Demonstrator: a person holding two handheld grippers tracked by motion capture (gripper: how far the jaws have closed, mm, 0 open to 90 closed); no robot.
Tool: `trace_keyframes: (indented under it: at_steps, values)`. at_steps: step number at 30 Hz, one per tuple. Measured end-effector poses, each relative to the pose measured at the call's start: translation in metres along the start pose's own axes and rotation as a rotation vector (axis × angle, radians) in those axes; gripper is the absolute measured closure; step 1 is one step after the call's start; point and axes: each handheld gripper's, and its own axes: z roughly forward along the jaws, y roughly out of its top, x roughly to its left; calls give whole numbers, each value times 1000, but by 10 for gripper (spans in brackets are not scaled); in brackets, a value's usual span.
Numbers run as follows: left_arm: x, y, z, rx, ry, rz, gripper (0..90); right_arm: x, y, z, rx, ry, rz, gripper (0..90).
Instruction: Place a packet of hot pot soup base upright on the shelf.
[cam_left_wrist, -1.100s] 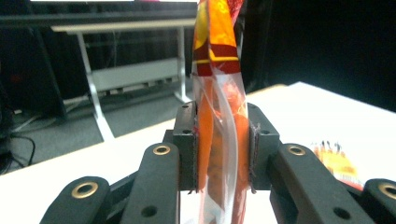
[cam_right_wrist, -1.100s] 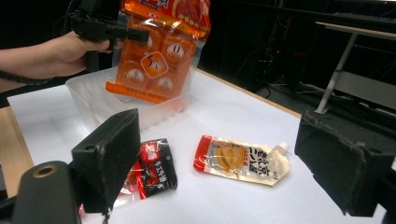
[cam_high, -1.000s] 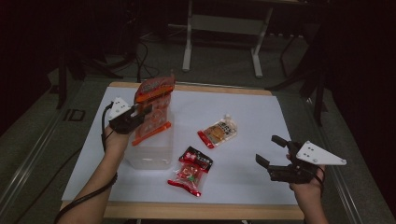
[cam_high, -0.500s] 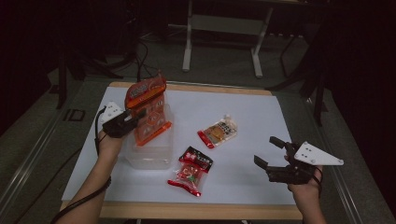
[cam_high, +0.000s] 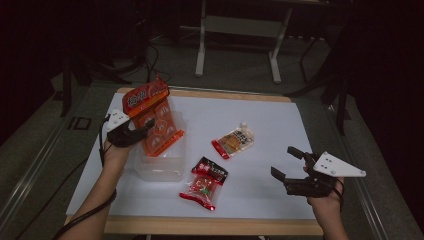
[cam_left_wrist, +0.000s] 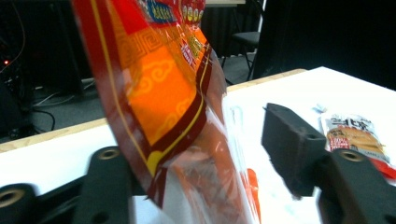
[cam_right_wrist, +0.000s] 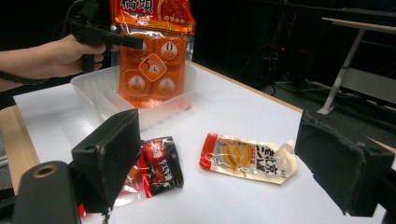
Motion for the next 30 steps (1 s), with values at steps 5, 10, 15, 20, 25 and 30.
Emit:
trace_keyframes:
  at_steps: [5, 10, 15, 20, 25, 30]
  values:
    - [0, 3, -4, -26, -13, -45, 177, 0, 0, -1, -2, -3, -4, 141]
    - [1, 6, -8, 2, -33, -71, 14, 0, 0, -1, 1, 0, -3, 141]
    - [1, 8, -19, 12, -11, -93, 14, 2, 0, 2, 9, 5, -7, 141]
    - [1, 8, -35, -11, -11, -99, 12, 2, 0, 2, 7, 8, -7, 142]
    - [-7, 7, -53, -26, -27, -89, 13, 3, -1, 4, 16, 8, -6, 142]
    - [-17, 6, -70, -38, -44, -77, 13, 4, -2, 7, 20, 19, -7, 146]
